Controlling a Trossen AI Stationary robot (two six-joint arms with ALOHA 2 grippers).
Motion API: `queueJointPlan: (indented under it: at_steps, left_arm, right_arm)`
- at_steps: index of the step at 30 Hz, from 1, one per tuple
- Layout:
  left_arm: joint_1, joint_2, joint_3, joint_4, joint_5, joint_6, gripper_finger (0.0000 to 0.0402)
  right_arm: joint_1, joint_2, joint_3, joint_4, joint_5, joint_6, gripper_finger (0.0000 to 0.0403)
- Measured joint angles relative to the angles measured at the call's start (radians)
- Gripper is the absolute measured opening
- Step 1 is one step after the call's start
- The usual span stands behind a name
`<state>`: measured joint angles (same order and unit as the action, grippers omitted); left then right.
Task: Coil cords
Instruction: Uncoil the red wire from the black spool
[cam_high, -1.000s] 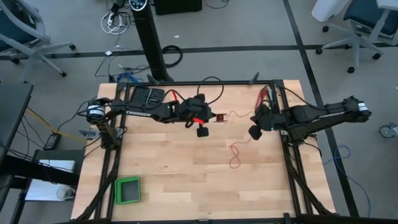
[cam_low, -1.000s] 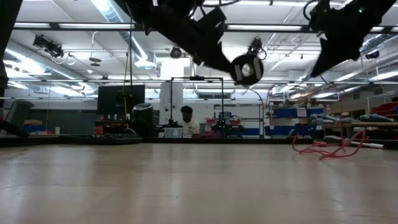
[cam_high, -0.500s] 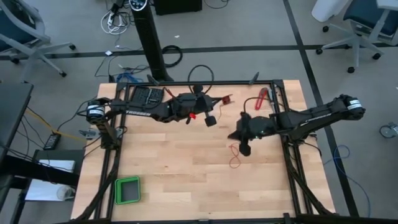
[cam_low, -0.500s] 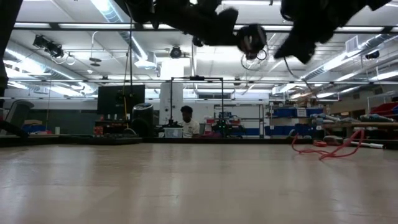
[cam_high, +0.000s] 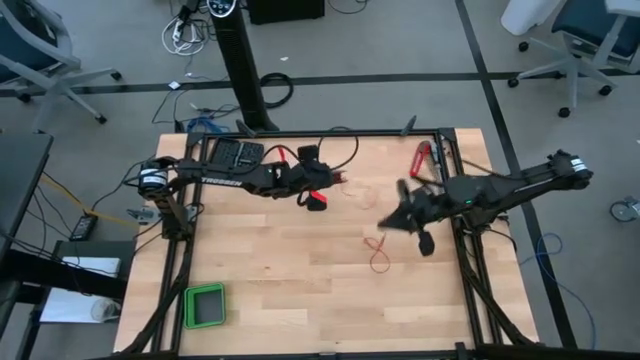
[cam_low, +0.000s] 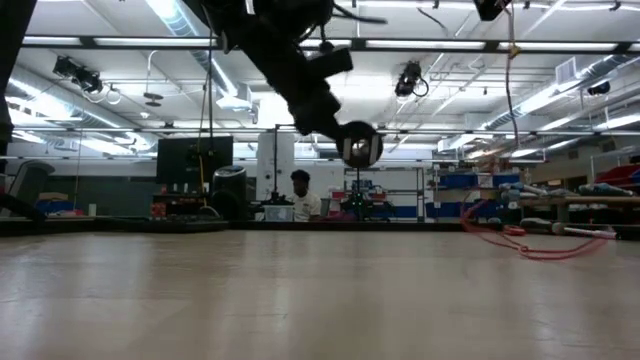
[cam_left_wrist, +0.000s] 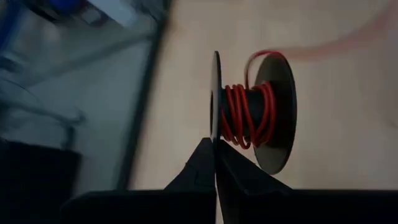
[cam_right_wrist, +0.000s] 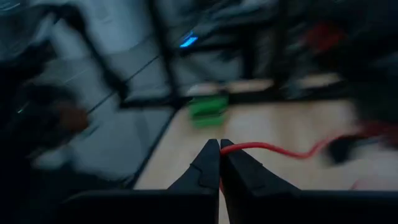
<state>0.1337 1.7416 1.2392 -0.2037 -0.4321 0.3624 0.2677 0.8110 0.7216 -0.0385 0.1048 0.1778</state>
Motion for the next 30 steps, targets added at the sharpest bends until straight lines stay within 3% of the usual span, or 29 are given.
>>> queueJointPlan:
  at_steps: [6,10,17,22,26,30]
  left_arm:
    - [-0.011,0.0,0.0,-0.124,0.047,-0.102,0.0]
    - [-0.035,0.0,0.0,-0.117,0.087,-0.109,0.0]
    - [-0.073,-0.026,-0.001,0.148,0.23,-0.077,0.0]
    - [-0.079,-0.031,0.0,0.39,0.292,-0.056,0.0]
    - [-0.076,-0.032,0.0,0.547,0.268,-0.057,0.0]
    - [-0.069,-0.032,0.0,0.64,0.14,-0.053,0.0]
  right_arm:
    - [0.005,-0.114,0.0,-0.185,0.5,0.046,0.0003]
    - [-0.012,-0.133,0.0,-0.401,0.655,0.177,0.0003]
    - [-0.042,-0.068,0.0,-0.699,0.66,0.449,0.0003]
    - [-0.042,0.02,0.0,-0.729,0.609,0.508,0.0003]
    - [-0.042,0.101,0.0,-0.677,0.501,0.495,0.0003]
    - [-0.042,0.183,0.0,-0.56,0.335,0.408,0.0003]
